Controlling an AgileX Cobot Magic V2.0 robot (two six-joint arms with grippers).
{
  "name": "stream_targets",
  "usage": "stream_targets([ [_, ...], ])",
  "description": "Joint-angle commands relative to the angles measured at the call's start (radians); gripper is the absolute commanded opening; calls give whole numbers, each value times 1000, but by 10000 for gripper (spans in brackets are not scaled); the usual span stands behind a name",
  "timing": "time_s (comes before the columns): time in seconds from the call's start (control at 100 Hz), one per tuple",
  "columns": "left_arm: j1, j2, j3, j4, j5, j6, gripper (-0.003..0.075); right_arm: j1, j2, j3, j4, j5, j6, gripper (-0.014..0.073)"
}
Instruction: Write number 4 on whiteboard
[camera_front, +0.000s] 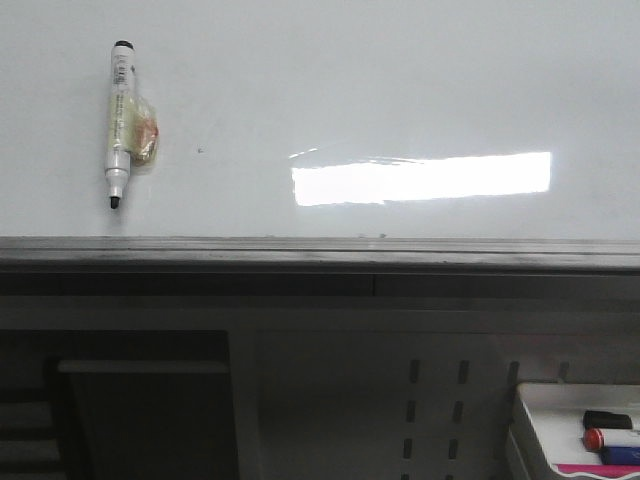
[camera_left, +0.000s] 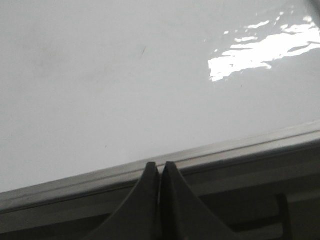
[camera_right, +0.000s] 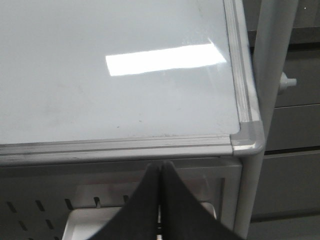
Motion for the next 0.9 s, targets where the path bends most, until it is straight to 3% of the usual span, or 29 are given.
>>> stream_targets([
  [0.0,-5,-24,33,-56,-119,-10,-20,-6,37,10,46,-76,-4,-64],
  [0.16,-5,-2,-12,-231,-54,-10,-20,-6,147,-63,50,-18,-4,-64],
  [0.41,-5,204,-205,-229,65,-10,-20,-6,386,-267,52,90,-4,-64],
  [0.61,-5,325,-308,-231,65,-10,-5,-6,458,-350,52,39,-4,-64],
  [0.66,-7,342,-312,-231,46,-10,59,-6,458,-350,52,25,-4,-64],
  [0.81,-7,388,-290,-309,-153,-10,417,-6,458,-350,52,33,-4,-64],
  [0.89,-10,430,-271,-376,-281,-10,482,-6,458,-350,52,43,-4,-64],
])
